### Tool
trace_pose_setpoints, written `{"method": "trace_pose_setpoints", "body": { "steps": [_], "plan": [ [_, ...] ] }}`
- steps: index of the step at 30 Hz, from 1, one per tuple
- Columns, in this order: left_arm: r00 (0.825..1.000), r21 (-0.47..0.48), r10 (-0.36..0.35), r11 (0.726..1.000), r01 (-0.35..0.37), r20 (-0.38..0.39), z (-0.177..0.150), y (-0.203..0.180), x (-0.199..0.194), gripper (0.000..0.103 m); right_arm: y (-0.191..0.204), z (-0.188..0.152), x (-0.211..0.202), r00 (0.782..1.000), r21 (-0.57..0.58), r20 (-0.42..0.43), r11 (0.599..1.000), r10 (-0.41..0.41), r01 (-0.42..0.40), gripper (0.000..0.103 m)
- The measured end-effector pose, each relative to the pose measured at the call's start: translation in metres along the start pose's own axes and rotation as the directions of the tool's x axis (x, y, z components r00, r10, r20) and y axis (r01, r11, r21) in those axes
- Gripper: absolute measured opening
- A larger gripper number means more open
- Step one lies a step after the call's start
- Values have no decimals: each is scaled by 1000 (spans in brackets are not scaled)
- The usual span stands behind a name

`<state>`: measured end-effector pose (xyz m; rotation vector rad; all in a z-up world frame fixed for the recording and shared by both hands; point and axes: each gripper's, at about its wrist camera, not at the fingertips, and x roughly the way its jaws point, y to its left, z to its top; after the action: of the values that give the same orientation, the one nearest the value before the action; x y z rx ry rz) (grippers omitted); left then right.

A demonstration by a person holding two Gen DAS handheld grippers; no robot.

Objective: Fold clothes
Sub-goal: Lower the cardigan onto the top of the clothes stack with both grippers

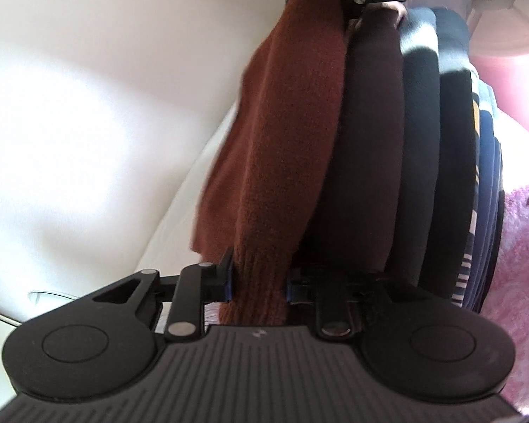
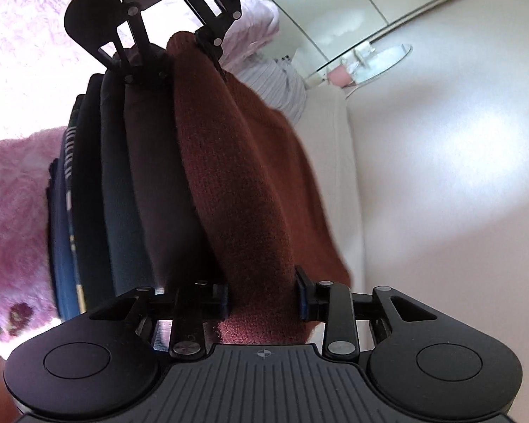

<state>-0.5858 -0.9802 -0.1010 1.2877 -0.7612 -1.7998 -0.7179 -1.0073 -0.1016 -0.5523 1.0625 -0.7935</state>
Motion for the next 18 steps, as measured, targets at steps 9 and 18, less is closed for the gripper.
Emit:
{"method": "trace_pose_setpoints", "body": {
  "steps": [9, 18],
  "plan": [
    [999, 29, 29, 999, -28, -31, -7, -43, 12, 23, 36, -18, -8, 999, -53, -51, 999, 11, -14, 35],
    [993, 81, 118, 990, -119, 26, -10, -11, 12, 24, 16, -16, -19, 999, 138, -49, 990, 19, -12, 34]
  ]
}}
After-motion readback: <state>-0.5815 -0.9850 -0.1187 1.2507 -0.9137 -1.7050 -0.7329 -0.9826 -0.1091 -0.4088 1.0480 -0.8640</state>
